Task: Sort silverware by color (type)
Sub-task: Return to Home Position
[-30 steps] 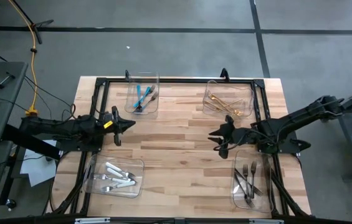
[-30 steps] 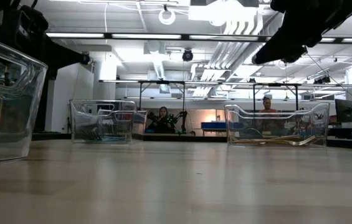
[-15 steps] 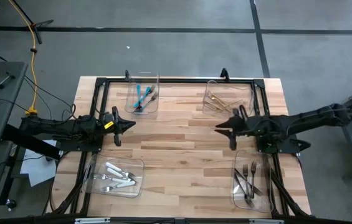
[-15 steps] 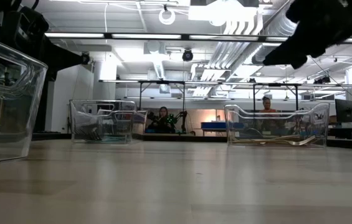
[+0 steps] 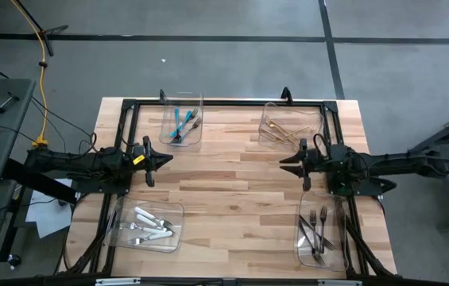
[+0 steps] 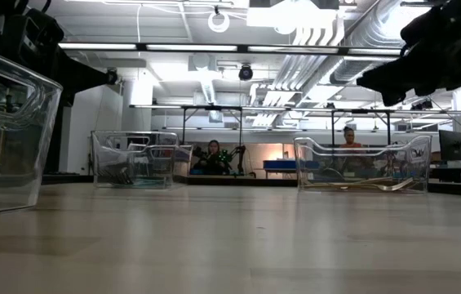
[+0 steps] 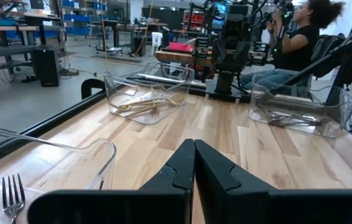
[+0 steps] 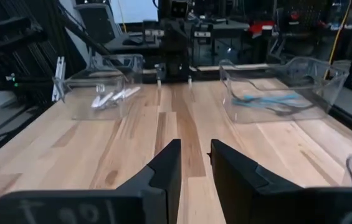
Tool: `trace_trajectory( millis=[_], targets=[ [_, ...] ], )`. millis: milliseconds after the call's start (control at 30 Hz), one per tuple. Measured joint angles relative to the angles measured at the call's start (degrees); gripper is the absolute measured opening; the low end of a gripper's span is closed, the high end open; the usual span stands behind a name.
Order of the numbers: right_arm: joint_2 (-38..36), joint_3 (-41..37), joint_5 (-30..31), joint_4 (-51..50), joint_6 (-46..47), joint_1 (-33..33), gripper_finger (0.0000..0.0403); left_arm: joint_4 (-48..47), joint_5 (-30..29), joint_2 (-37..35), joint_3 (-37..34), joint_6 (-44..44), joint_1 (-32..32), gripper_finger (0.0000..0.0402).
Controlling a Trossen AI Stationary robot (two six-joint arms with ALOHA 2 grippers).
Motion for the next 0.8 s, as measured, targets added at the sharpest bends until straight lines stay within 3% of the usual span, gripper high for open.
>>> trace_trajectory(
  millis=[200, 433, 633, 800],
  targets=[
    [-6.4, -1.9, -3.4, -5.4, -0.2, -2.3, 0.0082, 0.0, 0.0, 0.0, 0.0, 0.0, 0.0, 0.0003],
    [-9.4, -3.8, -3.5, -7.6, 0.9, -0.4, 0.0082, 0.0, 0.0, 0.0, 0.0, 0.0, 0.0, 0.0003],
    [-9.3, -3.8, 8.5, -10.3, 1.0, 0.0, 0.0082, 0.0, 0.0, 0.0, 0.0, 0.0, 0.0, 0.0003],
    [-9.3, -3.8, 11.3, -13.8, 1.0, 0.0, 0.0082, -0.2, 0.0, 0.0, 0.0, 0.0, -0.1, 0.0003]
  ],
)
